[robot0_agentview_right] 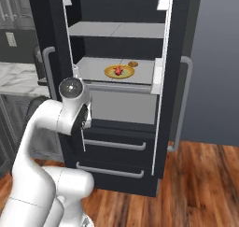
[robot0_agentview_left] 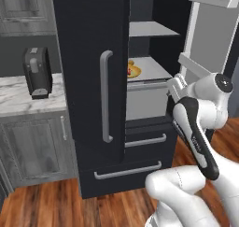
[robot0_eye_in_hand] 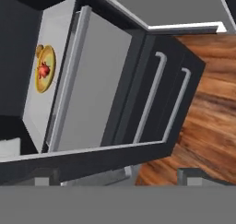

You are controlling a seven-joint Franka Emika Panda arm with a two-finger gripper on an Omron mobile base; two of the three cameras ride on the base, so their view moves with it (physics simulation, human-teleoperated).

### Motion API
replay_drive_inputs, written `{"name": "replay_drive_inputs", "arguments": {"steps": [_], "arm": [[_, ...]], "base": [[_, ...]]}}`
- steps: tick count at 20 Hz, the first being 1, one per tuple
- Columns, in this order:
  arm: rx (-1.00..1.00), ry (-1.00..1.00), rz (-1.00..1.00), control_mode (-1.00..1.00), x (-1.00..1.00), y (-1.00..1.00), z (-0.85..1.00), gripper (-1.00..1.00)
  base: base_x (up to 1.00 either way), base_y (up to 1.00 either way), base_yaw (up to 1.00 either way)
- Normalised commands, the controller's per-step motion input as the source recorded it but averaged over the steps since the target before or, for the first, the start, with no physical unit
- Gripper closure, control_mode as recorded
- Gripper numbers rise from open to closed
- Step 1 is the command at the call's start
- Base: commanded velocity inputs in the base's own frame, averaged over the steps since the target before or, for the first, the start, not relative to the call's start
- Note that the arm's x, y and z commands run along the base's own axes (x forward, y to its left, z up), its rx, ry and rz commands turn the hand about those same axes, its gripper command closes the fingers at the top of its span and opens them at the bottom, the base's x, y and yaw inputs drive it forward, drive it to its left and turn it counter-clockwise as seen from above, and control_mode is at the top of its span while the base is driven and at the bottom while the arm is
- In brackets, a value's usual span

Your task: Retrieve the fish from the fridge and place it on the saucepan with marinade on the stove.

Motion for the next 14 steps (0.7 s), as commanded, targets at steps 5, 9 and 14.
{"name": "replay_drive_inputs", "arguments": {"steps": [5, 9, 14], "arm": [[0.2, 0.0, 0.2, -1.0, 0.76, 0.12, -0.39, -1.0], [0.1, 0.0, 0.14, -1.0, 0.72, 0.12, -0.14, -1.0], [0.02, 0.0, 0.08, -1.0, 0.61, 0.05, -0.09, -1.0]], "base": [[0.0, 0.0, 0.0], [0.0, 0.0, 0.0], [0.0, 0.0, 0.0]]}}
